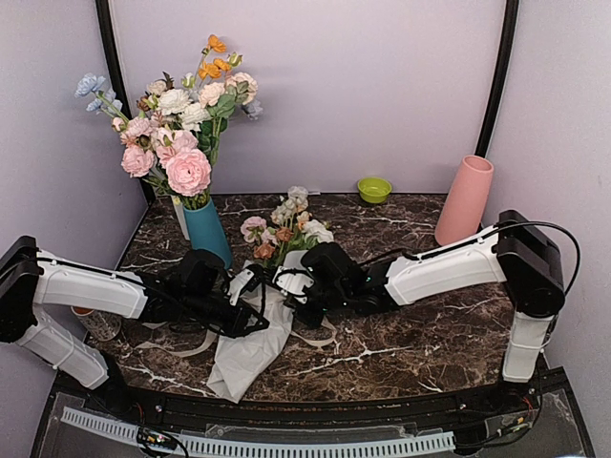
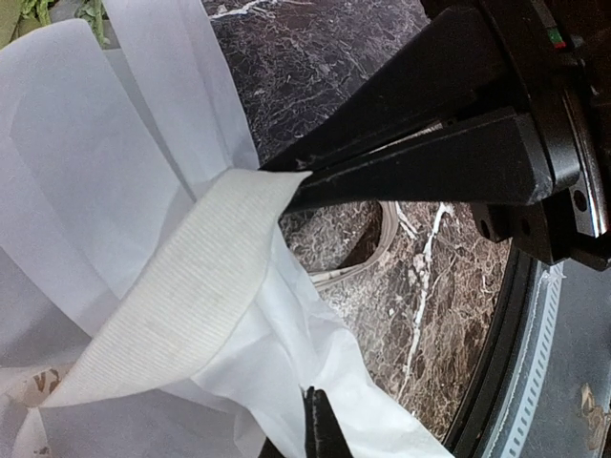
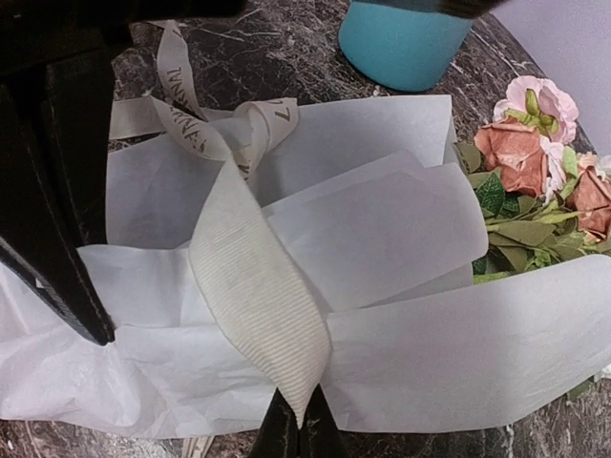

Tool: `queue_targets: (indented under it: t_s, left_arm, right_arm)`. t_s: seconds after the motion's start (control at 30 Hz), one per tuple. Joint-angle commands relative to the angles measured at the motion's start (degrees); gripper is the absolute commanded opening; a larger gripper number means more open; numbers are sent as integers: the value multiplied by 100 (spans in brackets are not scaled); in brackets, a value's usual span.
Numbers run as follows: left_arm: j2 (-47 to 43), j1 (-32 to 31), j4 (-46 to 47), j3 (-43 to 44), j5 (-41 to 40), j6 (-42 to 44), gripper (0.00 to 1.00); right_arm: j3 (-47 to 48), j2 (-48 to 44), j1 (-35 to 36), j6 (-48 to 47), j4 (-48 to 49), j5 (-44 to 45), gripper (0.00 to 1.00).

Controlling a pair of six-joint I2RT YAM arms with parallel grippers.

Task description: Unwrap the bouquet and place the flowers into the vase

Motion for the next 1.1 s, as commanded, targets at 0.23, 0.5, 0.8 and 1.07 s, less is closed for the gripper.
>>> queue_targets:
  t_s: [0.23,0.5,0.8,1.07]
  left_arm:
    - [-95,-15,24,90,-152,-116,0]
    - [-50,-6,66,165,-234,-78,0]
    - [47,-6,56,266,-244,-29,0]
    - [87,-6,100,291,-244,-64,0]
  right_arm:
    - [-775,-1143,-216,434,178,488,0]
    - [-1361,-2280,-677,888,27,1172,0]
    - [-1919,-3546,-1261,1141,-110,1893,0]
    - [-2213,-4119,-1929,2305,-456,2448,0]
